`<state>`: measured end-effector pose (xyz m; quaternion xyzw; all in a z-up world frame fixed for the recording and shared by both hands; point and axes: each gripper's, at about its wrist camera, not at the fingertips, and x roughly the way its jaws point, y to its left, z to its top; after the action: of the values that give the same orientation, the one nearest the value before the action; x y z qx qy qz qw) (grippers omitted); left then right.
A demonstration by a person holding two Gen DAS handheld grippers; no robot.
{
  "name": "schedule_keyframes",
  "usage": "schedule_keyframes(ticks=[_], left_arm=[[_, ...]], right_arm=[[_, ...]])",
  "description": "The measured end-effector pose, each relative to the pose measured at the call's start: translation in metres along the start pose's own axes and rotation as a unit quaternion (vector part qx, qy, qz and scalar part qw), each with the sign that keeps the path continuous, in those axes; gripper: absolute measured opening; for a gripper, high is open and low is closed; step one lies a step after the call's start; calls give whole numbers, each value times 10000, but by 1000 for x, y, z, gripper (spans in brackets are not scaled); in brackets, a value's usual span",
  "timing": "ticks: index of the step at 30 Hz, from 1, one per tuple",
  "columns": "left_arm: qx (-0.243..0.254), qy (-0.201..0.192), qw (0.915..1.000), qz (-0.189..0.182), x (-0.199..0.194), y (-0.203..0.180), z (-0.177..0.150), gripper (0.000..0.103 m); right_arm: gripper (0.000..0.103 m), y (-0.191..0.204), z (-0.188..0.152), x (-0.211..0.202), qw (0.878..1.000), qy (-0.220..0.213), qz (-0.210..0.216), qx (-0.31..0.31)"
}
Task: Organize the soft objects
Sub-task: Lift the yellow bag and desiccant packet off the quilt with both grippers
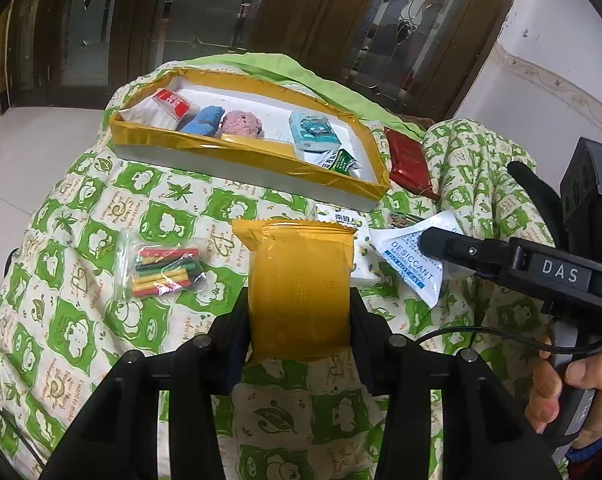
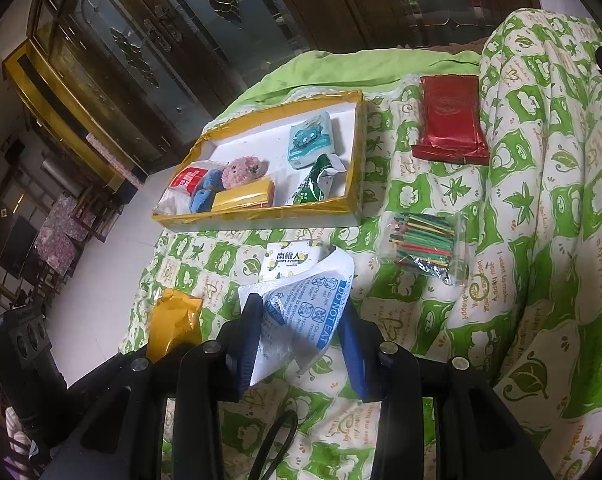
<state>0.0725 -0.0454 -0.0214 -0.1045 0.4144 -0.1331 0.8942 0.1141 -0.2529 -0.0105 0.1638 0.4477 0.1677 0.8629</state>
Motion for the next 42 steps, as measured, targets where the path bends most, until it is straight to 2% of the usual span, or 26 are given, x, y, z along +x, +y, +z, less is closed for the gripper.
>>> schedule_keyframes(ticks=[25,42], left_arm=[[100,-63,9998,155,-3,0,1,43],[359,-103,9991,204,0,-8,21,43]], right_arm=[[40,-2,1,-3,9997,-73,-216,-60],[40,0,6,-2,9997,-86,-220,-94]])
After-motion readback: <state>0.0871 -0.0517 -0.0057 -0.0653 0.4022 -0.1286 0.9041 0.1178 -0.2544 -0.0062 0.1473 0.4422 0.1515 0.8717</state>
